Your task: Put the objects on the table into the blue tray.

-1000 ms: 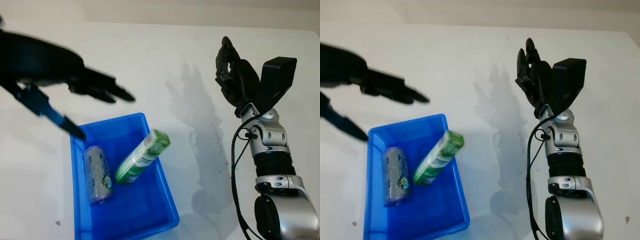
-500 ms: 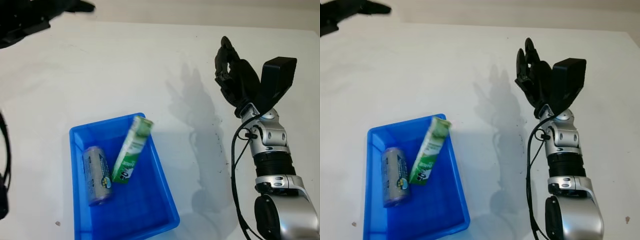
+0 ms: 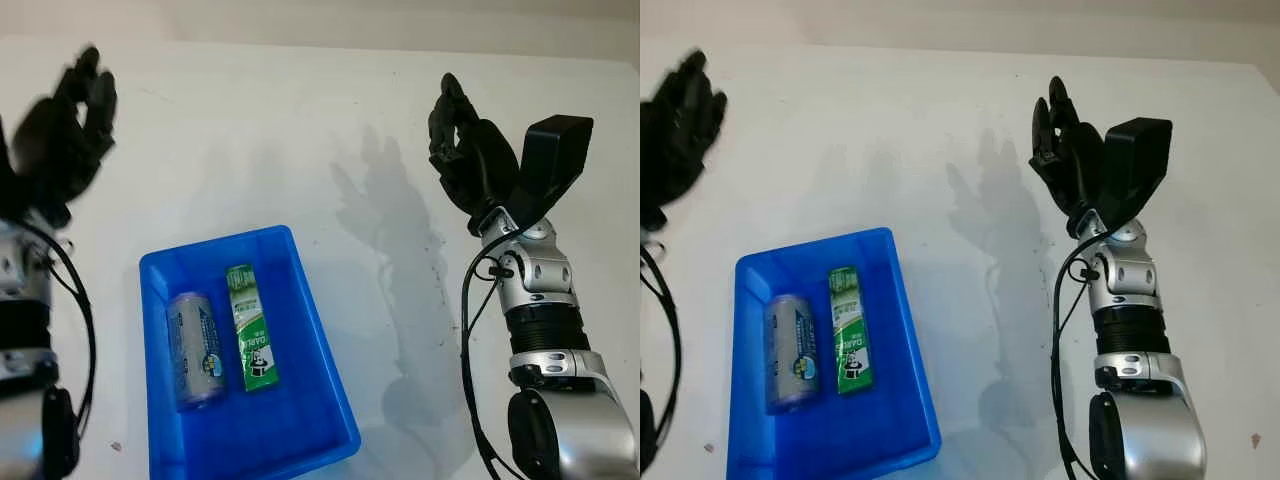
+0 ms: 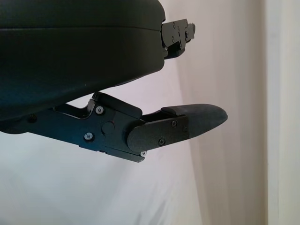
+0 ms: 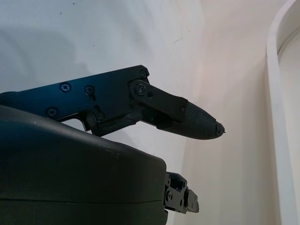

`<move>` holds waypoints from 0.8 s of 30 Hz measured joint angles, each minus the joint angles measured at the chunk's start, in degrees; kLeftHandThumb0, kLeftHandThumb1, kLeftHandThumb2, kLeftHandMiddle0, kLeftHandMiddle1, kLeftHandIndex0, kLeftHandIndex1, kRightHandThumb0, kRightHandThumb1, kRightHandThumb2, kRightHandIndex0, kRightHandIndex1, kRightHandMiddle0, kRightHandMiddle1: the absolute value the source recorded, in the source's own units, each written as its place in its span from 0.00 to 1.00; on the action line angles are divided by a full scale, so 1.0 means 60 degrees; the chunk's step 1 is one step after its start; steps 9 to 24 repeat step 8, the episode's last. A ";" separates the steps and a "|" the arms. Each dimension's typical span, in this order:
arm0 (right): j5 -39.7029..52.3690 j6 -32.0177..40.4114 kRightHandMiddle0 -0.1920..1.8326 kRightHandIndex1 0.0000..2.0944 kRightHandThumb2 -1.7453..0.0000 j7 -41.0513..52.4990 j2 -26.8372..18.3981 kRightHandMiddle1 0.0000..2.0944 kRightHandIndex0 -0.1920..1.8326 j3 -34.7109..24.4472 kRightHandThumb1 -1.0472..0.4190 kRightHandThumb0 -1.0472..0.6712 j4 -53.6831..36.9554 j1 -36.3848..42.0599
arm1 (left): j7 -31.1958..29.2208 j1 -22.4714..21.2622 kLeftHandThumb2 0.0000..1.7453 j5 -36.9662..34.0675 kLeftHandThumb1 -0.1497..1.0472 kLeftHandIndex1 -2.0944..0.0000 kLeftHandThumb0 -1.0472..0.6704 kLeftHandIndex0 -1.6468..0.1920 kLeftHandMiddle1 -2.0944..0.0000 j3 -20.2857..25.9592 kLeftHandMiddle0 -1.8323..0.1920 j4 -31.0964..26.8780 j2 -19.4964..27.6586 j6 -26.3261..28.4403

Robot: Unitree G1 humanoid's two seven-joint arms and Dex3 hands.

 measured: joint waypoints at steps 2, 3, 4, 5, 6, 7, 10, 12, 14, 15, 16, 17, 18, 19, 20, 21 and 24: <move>0.0003 -0.0066 0.00 0.00 0.55 -0.0015 0.0043 0.00 0.00 -0.0001 0.00 0.22 0.0023 0.0000 | 0.0073 0.0219 0.38 -0.0007 1.00 1.00 0.17 1.00 1.00 -0.0044 1.00 -0.0287 -0.0235 -0.0004; 0.0006 -0.0091 0.00 0.00 0.55 -0.0017 0.0064 0.00 0.00 -0.0001 0.00 0.22 0.0035 0.0000 | 0.0099 0.0273 0.37 -0.0007 1.00 1.00 0.17 1.00 1.00 -0.0071 1.00 -0.0377 -0.0333 -0.0004; 0.0009 -0.0135 0.00 0.00 0.55 -0.0010 0.0081 0.00 0.00 0.0000 0.00 0.22 0.0047 0.0000 | 0.0133 0.0320 0.37 -0.0007 1.00 1.00 0.17 1.00 1.00 -0.0104 1.00 -0.0467 -0.0390 -0.0002; 0.0012 -0.0199 0.00 0.00 0.55 0.0007 0.0082 0.00 0.00 -0.0003 0.00 0.22 0.0078 0.0000 | 0.0174 0.0365 0.37 -0.0008 1.00 1.00 0.16 1.00 1.00 -0.0118 1.00 -0.0587 -0.0460 0.0000; 0.0021 -0.0248 0.00 0.00 0.55 0.0032 0.0082 0.00 0.00 -0.0008 0.00 0.22 0.0107 0.0001 | 0.0192 0.0403 0.37 -0.0008 1.00 1.00 0.16 1.00 1.00 -0.0135 1.00 -0.0685 -0.0510 0.0000; 0.0038 -0.0282 0.00 0.00 0.56 0.0061 0.0082 0.00 0.00 -0.0013 0.00 0.22 0.0125 0.0001 | 0.0211 0.0431 0.37 -0.0007 1.00 1.00 0.16 1.00 1.00 -0.0161 1.00 -0.0777 -0.0557 0.0002; 0.0057 -0.0304 0.00 0.00 0.56 0.0077 0.0083 0.00 0.00 -0.0022 0.00 0.22 0.0143 0.0001 | 0.0230 0.0454 0.37 -0.0007 1.00 1.00 0.16 1.00 1.00 -0.0190 1.00 -0.0868 -0.0603 0.0006; 0.0057 -0.0304 0.00 0.00 0.56 0.0077 0.0083 0.00 0.00 -0.0022 0.00 0.22 0.0143 0.0001 | 0.0230 0.0454 0.37 -0.0007 1.00 1.00 0.16 1.00 1.00 -0.0190 1.00 -0.0868 -0.0603 0.0006; 0.0057 -0.0304 0.00 0.00 0.56 0.0077 0.0083 0.00 0.00 -0.0022 0.00 0.22 0.0143 0.0001 | 0.0230 0.0454 0.37 -0.0007 1.00 1.00 0.16 1.00 1.00 -0.0190 1.00 -0.0868 -0.0603 0.0006; 0.0057 -0.0304 0.00 0.00 0.56 0.0077 0.0083 0.00 0.00 -0.0022 0.00 0.22 0.0143 0.0001 | 0.0230 0.0454 0.37 -0.0007 1.00 1.00 0.16 1.00 1.00 -0.0190 1.00 -0.0868 -0.0603 0.0006; 0.0057 -0.0304 0.00 0.00 0.56 0.0077 0.0083 0.00 0.00 -0.0022 0.00 0.22 0.0143 0.0001 | 0.0230 0.0454 0.37 -0.0007 1.00 1.00 0.16 1.00 1.00 -0.0190 1.00 -0.0868 -0.0603 0.0006; 0.0057 -0.0304 0.00 0.00 0.56 0.0077 0.0083 0.00 0.00 -0.0022 0.00 0.22 0.0143 0.0001 | 0.0230 0.0454 0.37 -0.0007 1.00 1.00 0.16 1.00 1.00 -0.0190 1.00 -0.0868 -0.0603 0.0006; 0.0057 -0.0304 0.00 0.00 0.56 0.0077 0.0083 0.00 0.00 -0.0022 0.00 0.22 0.0143 0.0001 | 0.0230 0.0454 0.37 -0.0007 1.00 1.00 0.16 1.00 1.00 -0.0190 1.00 -0.0868 -0.0603 0.0006; 0.0057 -0.0304 0.00 0.00 0.56 0.0077 0.0083 0.00 0.00 -0.0022 0.00 0.22 0.0143 0.0001 | 0.0230 0.0454 0.37 -0.0007 1.00 1.00 0.16 1.00 1.00 -0.0190 1.00 -0.0868 -0.0603 0.0006; 0.0057 -0.0304 0.00 0.00 0.56 0.0077 0.0083 0.00 0.00 -0.0022 0.00 0.22 0.0143 0.0001 | 0.0230 0.0454 0.37 -0.0007 1.00 1.00 0.16 1.00 1.00 -0.0190 1.00 -0.0868 -0.0603 0.0006; 0.0057 -0.0304 0.00 0.00 0.56 0.0077 0.0083 0.00 0.00 -0.0022 0.00 0.22 0.0143 0.0001 | 0.0230 0.0454 0.37 -0.0007 1.00 1.00 0.16 1.00 1.00 -0.0190 1.00 -0.0868 -0.0603 0.0006; 0.0057 -0.0304 0.00 0.00 0.56 0.0077 0.0083 0.00 0.00 -0.0022 0.00 0.22 0.0143 0.0001 | 0.0230 0.0454 0.37 -0.0007 1.00 1.00 0.16 1.00 1.00 -0.0190 1.00 -0.0868 -0.0603 0.0006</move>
